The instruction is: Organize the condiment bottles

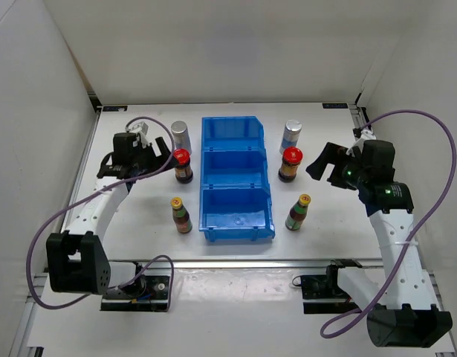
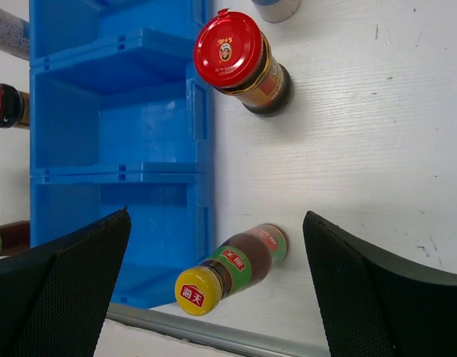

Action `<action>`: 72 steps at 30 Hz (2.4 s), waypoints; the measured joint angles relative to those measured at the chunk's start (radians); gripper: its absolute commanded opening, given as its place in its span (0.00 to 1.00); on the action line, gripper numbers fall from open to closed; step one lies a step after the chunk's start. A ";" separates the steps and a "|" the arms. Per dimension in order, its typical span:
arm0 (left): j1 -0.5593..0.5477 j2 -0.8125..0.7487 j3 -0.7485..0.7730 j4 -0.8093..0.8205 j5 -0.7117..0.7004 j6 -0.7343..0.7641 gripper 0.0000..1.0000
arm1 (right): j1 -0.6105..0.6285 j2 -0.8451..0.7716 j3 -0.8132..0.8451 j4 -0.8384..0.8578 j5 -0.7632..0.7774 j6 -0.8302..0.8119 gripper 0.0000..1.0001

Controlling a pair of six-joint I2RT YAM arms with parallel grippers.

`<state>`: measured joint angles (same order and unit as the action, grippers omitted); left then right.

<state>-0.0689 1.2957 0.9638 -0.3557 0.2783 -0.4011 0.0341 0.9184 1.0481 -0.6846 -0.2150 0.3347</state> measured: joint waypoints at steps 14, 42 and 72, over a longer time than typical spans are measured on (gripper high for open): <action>0.021 -0.196 0.023 -0.026 0.018 -0.005 1.00 | 0.123 0.015 -0.013 -0.025 -0.031 -0.042 1.00; 0.021 -0.258 0.004 -0.072 0.041 0.034 1.00 | 0.595 0.096 -0.208 -0.128 0.608 0.264 0.59; 0.021 -0.260 -0.002 -0.093 -0.009 0.071 1.00 | 0.817 0.290 0.233 -0.164 0.548 0.063 0.04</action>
<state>-0.0479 1.0359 0.9619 -0.4492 0.2695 -0.3302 0.8513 1.2087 1.2816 -0.8486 0.3328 0.3981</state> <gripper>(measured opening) 0.998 0.525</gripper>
